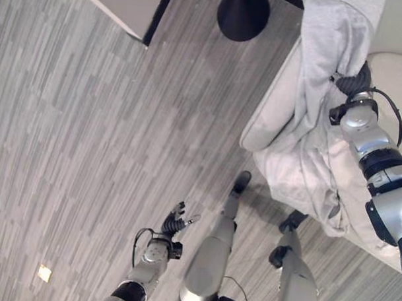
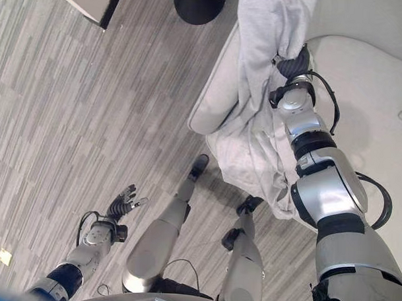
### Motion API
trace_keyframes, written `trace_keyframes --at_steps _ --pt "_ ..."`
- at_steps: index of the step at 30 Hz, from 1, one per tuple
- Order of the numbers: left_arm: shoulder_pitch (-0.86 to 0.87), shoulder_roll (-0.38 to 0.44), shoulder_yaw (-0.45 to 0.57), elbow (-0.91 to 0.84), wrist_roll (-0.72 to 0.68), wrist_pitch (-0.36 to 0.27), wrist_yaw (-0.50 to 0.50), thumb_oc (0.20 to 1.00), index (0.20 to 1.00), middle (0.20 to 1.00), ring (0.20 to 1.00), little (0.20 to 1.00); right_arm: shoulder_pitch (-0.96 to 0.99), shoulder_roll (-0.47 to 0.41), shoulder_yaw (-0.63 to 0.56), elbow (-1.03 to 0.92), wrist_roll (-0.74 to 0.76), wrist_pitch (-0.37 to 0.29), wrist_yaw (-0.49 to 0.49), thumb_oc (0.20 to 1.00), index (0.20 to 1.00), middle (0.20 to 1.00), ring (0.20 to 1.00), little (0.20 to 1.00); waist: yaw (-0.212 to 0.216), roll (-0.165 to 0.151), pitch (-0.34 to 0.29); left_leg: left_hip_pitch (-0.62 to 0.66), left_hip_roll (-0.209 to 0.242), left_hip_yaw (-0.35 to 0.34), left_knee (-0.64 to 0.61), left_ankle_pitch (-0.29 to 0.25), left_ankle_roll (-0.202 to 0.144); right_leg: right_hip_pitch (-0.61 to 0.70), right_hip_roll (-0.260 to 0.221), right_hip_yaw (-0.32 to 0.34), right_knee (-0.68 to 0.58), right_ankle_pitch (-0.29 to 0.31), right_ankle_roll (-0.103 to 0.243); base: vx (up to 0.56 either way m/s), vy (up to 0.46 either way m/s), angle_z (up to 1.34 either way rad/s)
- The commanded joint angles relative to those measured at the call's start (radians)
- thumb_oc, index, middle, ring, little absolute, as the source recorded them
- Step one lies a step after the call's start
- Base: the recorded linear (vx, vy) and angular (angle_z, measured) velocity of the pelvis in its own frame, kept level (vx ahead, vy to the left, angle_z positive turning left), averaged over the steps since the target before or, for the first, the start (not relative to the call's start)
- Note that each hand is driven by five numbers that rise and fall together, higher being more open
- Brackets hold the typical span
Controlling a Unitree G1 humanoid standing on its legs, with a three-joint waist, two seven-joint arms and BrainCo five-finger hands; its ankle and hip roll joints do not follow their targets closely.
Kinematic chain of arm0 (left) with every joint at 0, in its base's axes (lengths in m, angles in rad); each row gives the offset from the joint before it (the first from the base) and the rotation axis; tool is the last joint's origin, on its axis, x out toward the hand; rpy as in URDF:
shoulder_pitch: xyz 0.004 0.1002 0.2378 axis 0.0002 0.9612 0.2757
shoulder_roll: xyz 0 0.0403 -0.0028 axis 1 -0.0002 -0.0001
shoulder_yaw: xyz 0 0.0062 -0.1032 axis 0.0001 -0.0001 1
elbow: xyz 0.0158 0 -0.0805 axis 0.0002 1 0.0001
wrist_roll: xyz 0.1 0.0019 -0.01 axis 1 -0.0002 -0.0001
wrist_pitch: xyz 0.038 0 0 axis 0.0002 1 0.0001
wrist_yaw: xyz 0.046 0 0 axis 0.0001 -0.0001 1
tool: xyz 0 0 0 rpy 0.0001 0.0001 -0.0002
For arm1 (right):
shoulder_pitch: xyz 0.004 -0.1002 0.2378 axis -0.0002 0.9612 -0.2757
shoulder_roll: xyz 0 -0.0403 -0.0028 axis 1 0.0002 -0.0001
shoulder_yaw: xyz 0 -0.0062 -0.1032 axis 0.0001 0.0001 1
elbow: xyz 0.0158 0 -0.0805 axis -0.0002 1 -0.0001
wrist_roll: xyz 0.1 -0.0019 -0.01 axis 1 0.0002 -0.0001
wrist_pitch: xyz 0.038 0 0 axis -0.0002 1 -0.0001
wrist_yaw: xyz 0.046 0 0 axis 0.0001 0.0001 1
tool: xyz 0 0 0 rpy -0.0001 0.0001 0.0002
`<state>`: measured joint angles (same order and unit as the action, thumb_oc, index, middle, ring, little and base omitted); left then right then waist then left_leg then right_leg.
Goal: Hang the clothes on the sofa on the clothes rack.
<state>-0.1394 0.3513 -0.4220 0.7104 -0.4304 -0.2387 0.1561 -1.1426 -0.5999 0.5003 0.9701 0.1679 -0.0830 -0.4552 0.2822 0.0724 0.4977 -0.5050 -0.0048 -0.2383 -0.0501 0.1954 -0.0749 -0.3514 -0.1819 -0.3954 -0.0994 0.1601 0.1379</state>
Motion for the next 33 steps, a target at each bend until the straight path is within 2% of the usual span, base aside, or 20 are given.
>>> trace_keyframes --at_steps 1,5,10,12,13,18,20,21,26,33 --pt "0.013 0.007 0.003 -0.002 -0.008 -0.033 0.045 1.000 1.000 1.000 1.000 1.000 0.012 -0.044 -0.018 -0.092 -0.179 -0.012 -0.132 0.200 0.200 0.200 0.200 0.200 -0.013 -0.054 -0.025 0.042 -0.007 0.047 -0.037 -0.043 -0.006 0.029 -0.053 0.110 0.012 -0.005 0.078 -0.03 -0.009 -0.09" --pt "0.004 0.013 0.038 -0.063 0.001 -0.040 0.066 1.000 1.000 1.000 1.000 1.000 0.143 -0.061 -0.120 -0.270 -0.310 0.027 -0.190 0.200 0.200 0.200 0.200 0.200 -0.047 -0.070 -0.035 0.054 0.001 0.060 -0.037 -0.051 -0.008 0.036 -0.052 0.115 0.012 -0.010 0.077 -0.03 -0.016 -0.11" --pt "0.005 0.022 0.059 -0.106 0.014 -0.040 0.069 1.000 1.000 1.000 1.000 1.000 0.217 -0.081 -0.173 -0.383 -0.389 0.041 -0.204 0.200 0.200 0.200 0.200 0.200 -0.063 -0.084 -0.047 0.063 0.006 0.066 -0.037 -0.057 -0.010 0.041 -0.050 0.119 0.012 -0.013 0.078 -0.02 -0.020 -0.10" --pt "0.001 0.027 0.074 -0.126 0.023 -0.038 0.069 1.000 1.000 1.000 1.000 1.000 0.257 -0.097 -0.205 -0.464 -0.437 0.047 -0.213 0.200 0.200 0.200 0.200 0.200 -0.077 -0.096 -0.057 0.073 0.011 0.072 -0.037 -0.060 -0.011 0.046 -0.047 0.123 0.012 -0.014 0.076 -0.02 -0.047 -0.10" --pt "-0.007 0.032 0.091 -0.152 0.036 -0.033 0.068 1.000 1.000 1.000 1.000 1.000 0.309 -0.119 -0.250 -0.565 -0.488 0.043 -0.217 0.200 0.200 0.200 0.200 0.200 -0.094 -0.117 -0.074 0.086 0.020 0.081 -0.037 -0.067 -0.014 0.056 -0.043 0.129 0.012 -0.019 0.076 -0.03 -0.072 -0.14" --pt "-0.021 0.052 0.120 -0.221 0.049 -0.030 0.057 1.000 1.000 1.000 1.000 1.000 0.373 -0.153 -0.305 -0.703 -0.526 0.031 -0.178 0.200 0.200 0.200 0.200 0.200 -0.122 -0.157 -0.115 0.121 0.036 0.097 -0.037 -0.079 -0.016 0.081 -0.038 0.134 0.012 -0.026 0.074 0.00 -0.050 -0.07" --pt "-0.027 0.062 0.123 -0.253 0.051 -0.026 0.045 1.000 1.000 1.000 1.000 1.000 0.387 -0.160 -0.322 -0.753 -0.512 0.014 -0.158 0.200 0.200 0.200 0.200 0.200 -0.129 -0.173 -0.129 0.137 0.042 0.104 -0.037 -0.086 -0.016 0.092 -0.035 0.139 0.012 -0.030 0.073 0.02 -0.047 -0.11" --pt "-0.046 0.079 0.124 -0.292 0.052 -0.026 0.033 1.000 1.000 1.000 1.000 1.000 0.370 -0.171 -0.321 -0.773 -0.473 -0.008 -0.133 0.200 0.200 0.200 0.200 0.200 -0.135 -0.193 -0.149 0.156 0.048 0.110 -0.037 -0.093 -0.016 0.105 -0.031 0.144 0.012 -0.032 0.071 0.02 -0.058 -0.10" --pt "-0.116 0.132 0.137 -0.414 0.063 -0.018 0.011 1.000 1.000 1.000 1.000 1.000 0.309 -0.198 -0.300 -0.826 -0.335 -0.069 -0.045 0.200 0.200 0.200 0.200 0.200 -0.156 -0.244 -0.216 0.226 0.073 0.136 -0.037 -0.125 -0.018 0.151 -0.017 0.164 0.012 -0.048 0.066 0.07 -0.058 -0.15" --pt "-0.169 0.169 0.161 -0.514 0.066 -0.017 -0.021 1.000 1.000 1.000 1.000 1.000 0.264 -0.245 -0.293 -0.882 -0.236 -0.098 0.043 0.200 0.200 0.200 0.200 0.200 -0.191 -0.270 -0.327 0.317 0.084 0.176 -0.037 -0.156 -0.014 0.208 -0.016 0.191 0.012 -0.057 0.065 0.09 -0.001 -0.16"
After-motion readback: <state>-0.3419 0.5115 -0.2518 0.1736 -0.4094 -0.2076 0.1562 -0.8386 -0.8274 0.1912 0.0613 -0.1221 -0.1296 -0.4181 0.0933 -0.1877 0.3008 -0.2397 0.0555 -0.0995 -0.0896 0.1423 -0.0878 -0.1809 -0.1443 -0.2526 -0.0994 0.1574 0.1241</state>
